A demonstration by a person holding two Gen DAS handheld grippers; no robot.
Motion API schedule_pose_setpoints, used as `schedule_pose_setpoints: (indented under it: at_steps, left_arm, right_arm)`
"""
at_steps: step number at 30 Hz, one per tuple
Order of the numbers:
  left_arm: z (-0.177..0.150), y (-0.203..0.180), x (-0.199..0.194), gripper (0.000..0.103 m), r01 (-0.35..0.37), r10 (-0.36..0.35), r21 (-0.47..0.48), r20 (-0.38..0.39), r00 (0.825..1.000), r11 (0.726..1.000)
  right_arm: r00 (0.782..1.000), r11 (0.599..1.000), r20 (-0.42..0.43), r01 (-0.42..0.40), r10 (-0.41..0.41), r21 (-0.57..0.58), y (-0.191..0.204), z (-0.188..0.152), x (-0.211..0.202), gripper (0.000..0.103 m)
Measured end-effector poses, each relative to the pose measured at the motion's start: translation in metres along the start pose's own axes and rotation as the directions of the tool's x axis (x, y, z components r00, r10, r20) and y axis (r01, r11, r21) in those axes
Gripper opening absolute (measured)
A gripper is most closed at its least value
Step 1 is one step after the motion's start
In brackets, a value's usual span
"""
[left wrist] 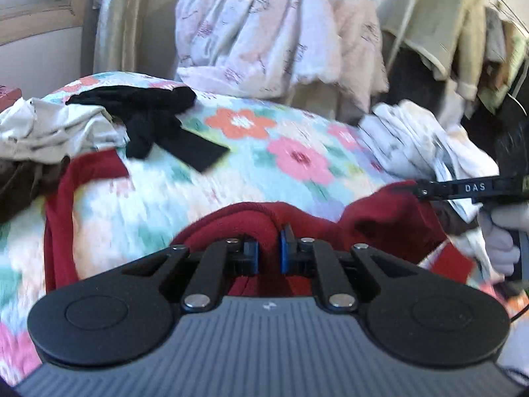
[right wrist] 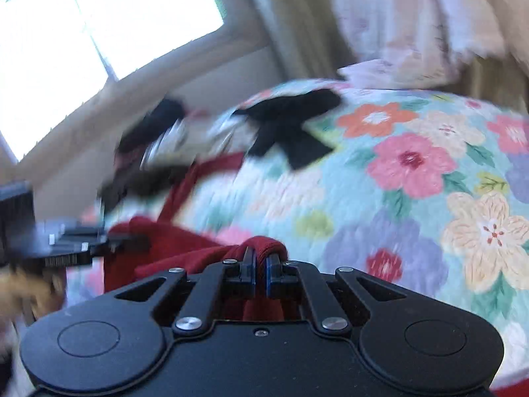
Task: Fold clothes
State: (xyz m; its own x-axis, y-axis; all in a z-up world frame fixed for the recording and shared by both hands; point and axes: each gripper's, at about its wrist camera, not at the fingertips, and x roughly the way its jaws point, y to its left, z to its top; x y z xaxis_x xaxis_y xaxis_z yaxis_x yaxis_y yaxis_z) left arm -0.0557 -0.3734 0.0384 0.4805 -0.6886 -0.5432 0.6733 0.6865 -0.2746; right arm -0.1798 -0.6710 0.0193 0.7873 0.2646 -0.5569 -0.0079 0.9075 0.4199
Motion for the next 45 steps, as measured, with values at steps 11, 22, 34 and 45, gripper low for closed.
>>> schedule_pose_setpoints:
  at_steps: [11, 22, 34, 45]
  left_arm:
    - [0.010, 0.031, 0.074, 0.013, -0.049, 0.040, -0.107, -0.092, 0.995, 0.993]
    - [0.010, 0.031, 0.114, 0.019, -0.136, 0.143, 0.054, -0.164, 0.976, 0.989]
    - [0.017, 0.053, 0.044, 0.060, -0.110, 0.109, 0.001, -0.071, 0.991, 0.994]
    - [-0.037, 0.021, 0.099, 0.055, -0.110, 0.158, 0.239, -0.196, 0.968, 0.965]
  right_arm:
    - [0.998, 0.993, 0.039, 0.039, -0.043, 0.112, -0.058, 0.006, 0.052, 0.006]
    - [0.982, 0.983, -0.108, 0.164, -0.154, 0.087, -0.088, 0.001, 0.094, 0.015]
    - [0.982, 0.996, -0.167, 0.087, -0.084, 0.009, -0.081, -0.022, 0.051, 0.052]
    - [0.927, 0.982, -0.352, 0.071, -0.130, -0.174, -0.048, -0.044, 0.083, 0.058]
